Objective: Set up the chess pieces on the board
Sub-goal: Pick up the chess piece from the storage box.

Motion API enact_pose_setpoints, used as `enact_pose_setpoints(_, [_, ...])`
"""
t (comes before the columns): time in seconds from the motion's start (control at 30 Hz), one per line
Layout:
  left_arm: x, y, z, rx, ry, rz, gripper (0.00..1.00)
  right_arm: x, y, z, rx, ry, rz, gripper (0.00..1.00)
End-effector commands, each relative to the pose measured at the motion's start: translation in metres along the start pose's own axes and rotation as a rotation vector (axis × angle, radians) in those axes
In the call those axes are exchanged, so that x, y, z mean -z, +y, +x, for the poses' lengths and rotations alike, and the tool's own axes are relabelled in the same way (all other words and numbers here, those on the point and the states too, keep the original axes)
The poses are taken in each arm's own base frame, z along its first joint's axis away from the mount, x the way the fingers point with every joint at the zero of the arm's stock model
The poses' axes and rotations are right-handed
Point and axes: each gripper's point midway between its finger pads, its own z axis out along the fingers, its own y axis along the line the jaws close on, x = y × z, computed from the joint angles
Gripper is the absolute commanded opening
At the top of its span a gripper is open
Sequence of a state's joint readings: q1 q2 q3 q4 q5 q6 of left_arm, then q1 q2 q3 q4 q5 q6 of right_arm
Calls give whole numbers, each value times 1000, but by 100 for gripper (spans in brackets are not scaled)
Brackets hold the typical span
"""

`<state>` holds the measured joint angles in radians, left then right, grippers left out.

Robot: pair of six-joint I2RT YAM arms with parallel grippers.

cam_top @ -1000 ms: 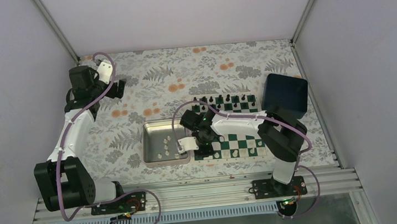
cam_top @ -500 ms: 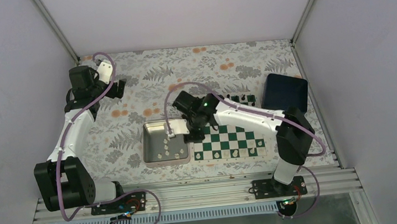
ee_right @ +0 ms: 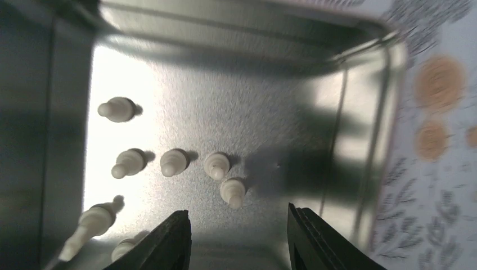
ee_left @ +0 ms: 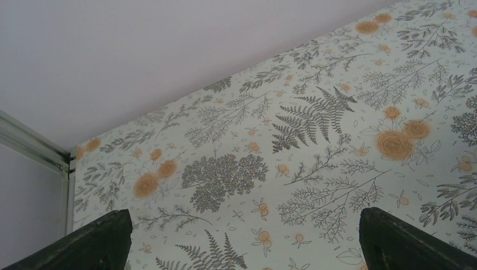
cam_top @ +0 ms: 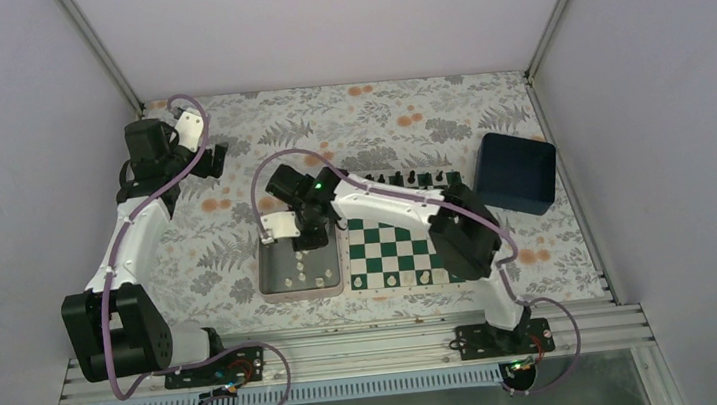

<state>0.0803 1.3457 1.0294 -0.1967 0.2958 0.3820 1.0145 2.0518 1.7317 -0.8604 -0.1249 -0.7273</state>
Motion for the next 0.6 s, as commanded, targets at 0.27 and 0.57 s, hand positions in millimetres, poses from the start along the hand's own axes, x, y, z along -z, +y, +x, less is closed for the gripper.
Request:
enact_pose_setpoints(0.27, [5,-1,-12,-24,-45,-1,100,-32,1,10,-8,81,-33,43])
enact_pose_setpoints(0.57, [5,0,-11,-26,-44,-6,100,-50,9,19,-15,108,-71,41])
